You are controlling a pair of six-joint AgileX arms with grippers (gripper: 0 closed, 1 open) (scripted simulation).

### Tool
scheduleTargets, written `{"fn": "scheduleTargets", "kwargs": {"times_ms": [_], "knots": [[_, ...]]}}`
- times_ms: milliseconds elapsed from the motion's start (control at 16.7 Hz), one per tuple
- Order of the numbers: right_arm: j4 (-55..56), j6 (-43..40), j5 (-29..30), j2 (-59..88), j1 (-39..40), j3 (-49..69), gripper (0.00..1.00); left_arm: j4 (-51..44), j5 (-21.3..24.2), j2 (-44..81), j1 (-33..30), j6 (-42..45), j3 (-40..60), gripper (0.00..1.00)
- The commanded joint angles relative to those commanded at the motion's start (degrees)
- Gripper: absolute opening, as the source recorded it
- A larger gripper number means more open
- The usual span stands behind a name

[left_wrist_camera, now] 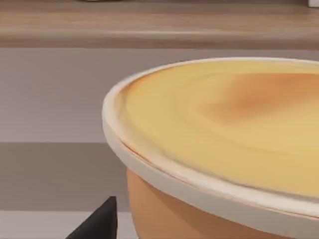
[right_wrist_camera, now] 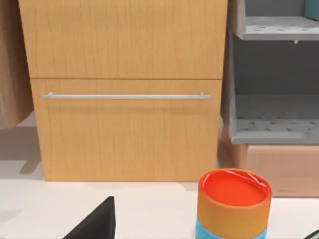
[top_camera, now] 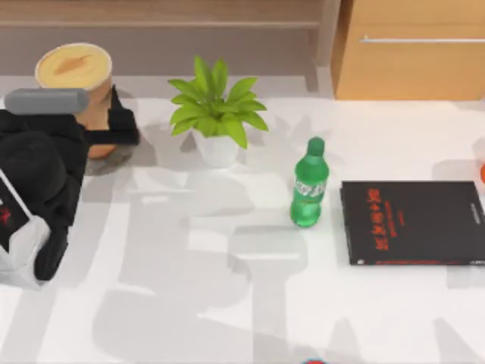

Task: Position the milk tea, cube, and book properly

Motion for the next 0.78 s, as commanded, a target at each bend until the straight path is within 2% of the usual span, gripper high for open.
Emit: {"fn": "scheduleTargets", "kwargs": {"times_ms": [180, 480, 780], "knots": [[0.0, 0.0, 0.0, 0.0, 0.0, 0.0, 1.0, 2.3, -0.49, -1.13, -0.49, 0.0, -3.54, 1.0], [0.0, 0.0, 0.0, 0.0, 0.0, 0.0, 1.0, 2.31, -0.51, -1.13, -0.26, 0.0, -3.81, 1.0], [0.0, 0.0, 0.0, 0.0, 0.0, 0.0, 1.0, -2.92, -0.86, -8.34, -0.52, 0.03, -5.57, 1.0]]}}
